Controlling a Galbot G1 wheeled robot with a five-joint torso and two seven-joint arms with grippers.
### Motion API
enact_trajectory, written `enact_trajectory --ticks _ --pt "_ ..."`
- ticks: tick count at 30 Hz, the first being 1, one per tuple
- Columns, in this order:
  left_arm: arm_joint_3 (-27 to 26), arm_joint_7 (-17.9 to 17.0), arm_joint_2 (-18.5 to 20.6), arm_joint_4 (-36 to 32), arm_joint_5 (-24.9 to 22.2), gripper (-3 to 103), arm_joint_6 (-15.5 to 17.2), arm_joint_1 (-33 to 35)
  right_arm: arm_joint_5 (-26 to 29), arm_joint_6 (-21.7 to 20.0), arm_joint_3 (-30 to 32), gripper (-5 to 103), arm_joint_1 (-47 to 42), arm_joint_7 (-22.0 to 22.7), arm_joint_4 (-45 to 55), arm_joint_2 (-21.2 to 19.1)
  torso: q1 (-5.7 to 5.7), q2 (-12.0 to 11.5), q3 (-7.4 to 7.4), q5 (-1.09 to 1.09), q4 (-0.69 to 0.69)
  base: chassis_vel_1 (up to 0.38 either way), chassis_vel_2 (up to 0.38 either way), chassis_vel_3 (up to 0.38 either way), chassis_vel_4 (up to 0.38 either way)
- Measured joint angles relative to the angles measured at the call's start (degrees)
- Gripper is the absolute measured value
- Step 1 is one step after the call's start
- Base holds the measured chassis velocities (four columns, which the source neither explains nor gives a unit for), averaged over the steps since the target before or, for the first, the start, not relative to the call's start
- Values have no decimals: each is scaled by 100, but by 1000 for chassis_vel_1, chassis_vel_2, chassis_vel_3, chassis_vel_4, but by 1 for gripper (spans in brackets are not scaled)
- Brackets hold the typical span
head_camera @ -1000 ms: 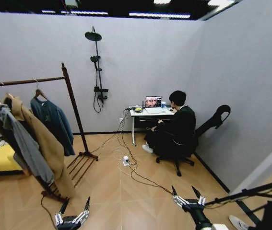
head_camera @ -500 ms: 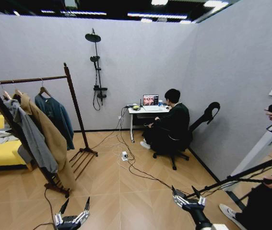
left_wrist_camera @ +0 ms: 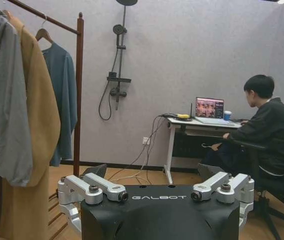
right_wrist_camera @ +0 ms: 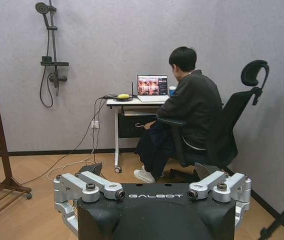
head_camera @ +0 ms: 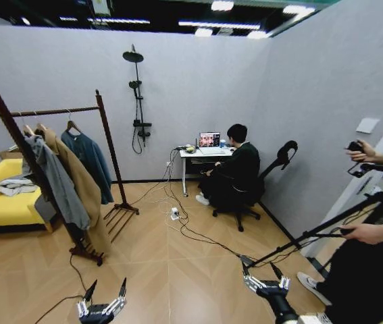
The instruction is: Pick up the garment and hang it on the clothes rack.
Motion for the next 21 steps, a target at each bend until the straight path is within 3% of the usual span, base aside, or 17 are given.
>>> enact_trajectory --ticks 21 --pt "0 2 0 0 0 100 0 -2 0 0 1 100 2 0 0 0 7 -5 2 1 0 -19 14 20 -12"
